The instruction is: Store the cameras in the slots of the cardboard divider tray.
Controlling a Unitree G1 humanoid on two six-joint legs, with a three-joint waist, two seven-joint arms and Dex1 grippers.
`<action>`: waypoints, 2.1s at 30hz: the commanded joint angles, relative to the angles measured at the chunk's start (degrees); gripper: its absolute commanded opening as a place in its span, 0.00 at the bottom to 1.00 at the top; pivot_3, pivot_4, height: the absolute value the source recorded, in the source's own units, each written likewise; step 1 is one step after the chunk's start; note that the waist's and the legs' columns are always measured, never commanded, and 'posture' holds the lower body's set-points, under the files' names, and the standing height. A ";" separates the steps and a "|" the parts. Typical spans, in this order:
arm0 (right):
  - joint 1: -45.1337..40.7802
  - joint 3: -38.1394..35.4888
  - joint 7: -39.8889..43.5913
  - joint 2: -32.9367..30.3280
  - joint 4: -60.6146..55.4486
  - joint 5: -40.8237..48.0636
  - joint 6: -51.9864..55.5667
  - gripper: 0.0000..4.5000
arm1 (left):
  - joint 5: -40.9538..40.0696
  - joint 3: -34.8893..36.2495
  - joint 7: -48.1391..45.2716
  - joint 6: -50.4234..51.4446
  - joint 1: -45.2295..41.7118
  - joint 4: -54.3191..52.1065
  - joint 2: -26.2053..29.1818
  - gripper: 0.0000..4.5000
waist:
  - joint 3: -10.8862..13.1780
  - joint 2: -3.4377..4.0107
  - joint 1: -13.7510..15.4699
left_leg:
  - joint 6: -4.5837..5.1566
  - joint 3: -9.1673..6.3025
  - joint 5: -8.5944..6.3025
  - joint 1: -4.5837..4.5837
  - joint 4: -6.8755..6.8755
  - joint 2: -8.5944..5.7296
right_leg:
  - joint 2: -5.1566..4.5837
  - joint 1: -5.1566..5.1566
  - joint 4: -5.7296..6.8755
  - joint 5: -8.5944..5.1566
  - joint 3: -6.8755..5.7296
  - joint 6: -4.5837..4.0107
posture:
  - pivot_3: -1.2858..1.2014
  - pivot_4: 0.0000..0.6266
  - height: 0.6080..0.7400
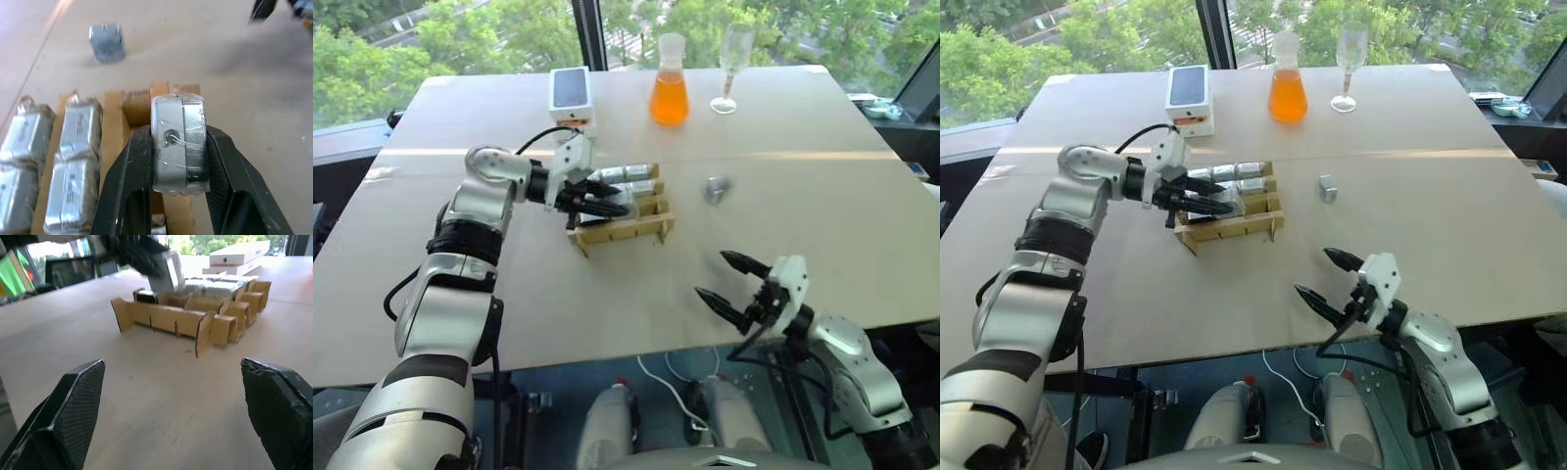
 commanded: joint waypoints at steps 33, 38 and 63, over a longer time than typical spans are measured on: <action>1.99 -1.18 3.18 6.61 -1.54 -2.12 -6.34 0.98 | 11.85 1.18 3.84 -13.77 -7.46 18.16 -2.28 0.18 | -0.09 -0.12 0.05 | 0.02 -0.03 -0.01 0.16 0.02 0.00 | 0.02 0.15 0.08 0.00 -0.05 0.00 | 0.52 0.24 1.00; 1.99 -1.32 3.16 6.61 -1.38 -2.12 -6.36 0.98 | 12.37 1.38 2.95 -13.80 -6.94 18.28 -1.77 0.18 | -0.11 -0.14 0.01 | 0.02 -0.04 -0.01 0.19 0.02 0.01 | 0.02 0.17 0.10 0.01 -0.06 0.00 | 0.52 0.24 1.00; 1.20 -1.37 3.44 6.98 -0.45 -2.14 -6.42 0.98 | 13.19 2.99 7.69 -15.64 -8.28 19.64 -0.94 0.18 | -0.14 -0.17 -0.09 | 0.02 -0.08 -0.01 0.27 0.04 0.03 | 0.04 0.21 0.20 0.02 -0.10 0.00 | 0.52 0.24 1.00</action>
